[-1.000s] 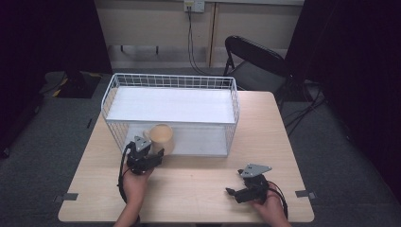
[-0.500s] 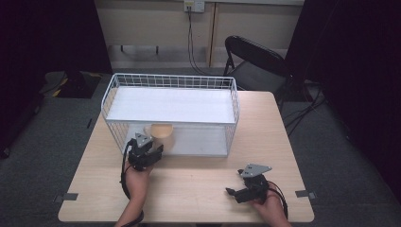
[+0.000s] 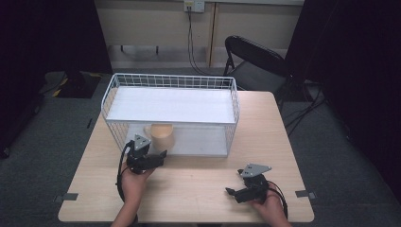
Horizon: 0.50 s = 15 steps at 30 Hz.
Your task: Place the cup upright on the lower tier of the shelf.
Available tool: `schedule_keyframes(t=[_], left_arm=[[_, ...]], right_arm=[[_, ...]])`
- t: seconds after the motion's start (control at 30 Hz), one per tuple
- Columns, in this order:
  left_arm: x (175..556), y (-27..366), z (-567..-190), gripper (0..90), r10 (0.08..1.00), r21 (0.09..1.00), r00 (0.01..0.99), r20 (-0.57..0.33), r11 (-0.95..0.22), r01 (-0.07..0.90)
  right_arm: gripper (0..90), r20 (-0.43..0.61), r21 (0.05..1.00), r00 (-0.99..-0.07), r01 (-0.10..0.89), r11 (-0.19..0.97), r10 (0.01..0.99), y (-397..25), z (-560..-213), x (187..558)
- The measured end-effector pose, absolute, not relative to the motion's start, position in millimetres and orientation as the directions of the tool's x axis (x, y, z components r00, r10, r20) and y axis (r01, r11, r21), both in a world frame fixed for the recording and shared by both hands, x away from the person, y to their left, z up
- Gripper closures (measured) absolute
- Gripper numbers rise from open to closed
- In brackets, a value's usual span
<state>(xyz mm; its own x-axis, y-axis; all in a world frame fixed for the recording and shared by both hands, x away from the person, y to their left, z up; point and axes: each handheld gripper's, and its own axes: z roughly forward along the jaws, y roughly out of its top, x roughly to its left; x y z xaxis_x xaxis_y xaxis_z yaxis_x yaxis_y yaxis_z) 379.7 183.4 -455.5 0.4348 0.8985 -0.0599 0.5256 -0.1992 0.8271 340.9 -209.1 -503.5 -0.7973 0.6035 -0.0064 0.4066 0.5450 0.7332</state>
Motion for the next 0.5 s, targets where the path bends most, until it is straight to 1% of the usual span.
schedule_keyframes(t=[0.07,0.33,0.5], left_arm=[[378.5,185.7,-455.7,21.7,0.892,0.826,0.444,-0.08,-0.19,0.531],[371.3,200.5,-454.8,19.2,0.881,0.838,0.455,-0.131,-0.147,0.526],[367.5,207.3,-452.5,19.2,0.881,0.834,0.46,-0.105,-0.174,0.524]], right_arm=[[12.9,-0.006,0.733,-0.797,0.407,0.545,0.604,-209.1,-503.5,340.9],[12.9,-0.006,0.733,-0.798,0.406,0.545,0.602,-208.9,-503.5,341.2],[12.9,-0.007,0.733,-0.798,0.406,0.546,0.602,-208.9,-503.5,341.2]])
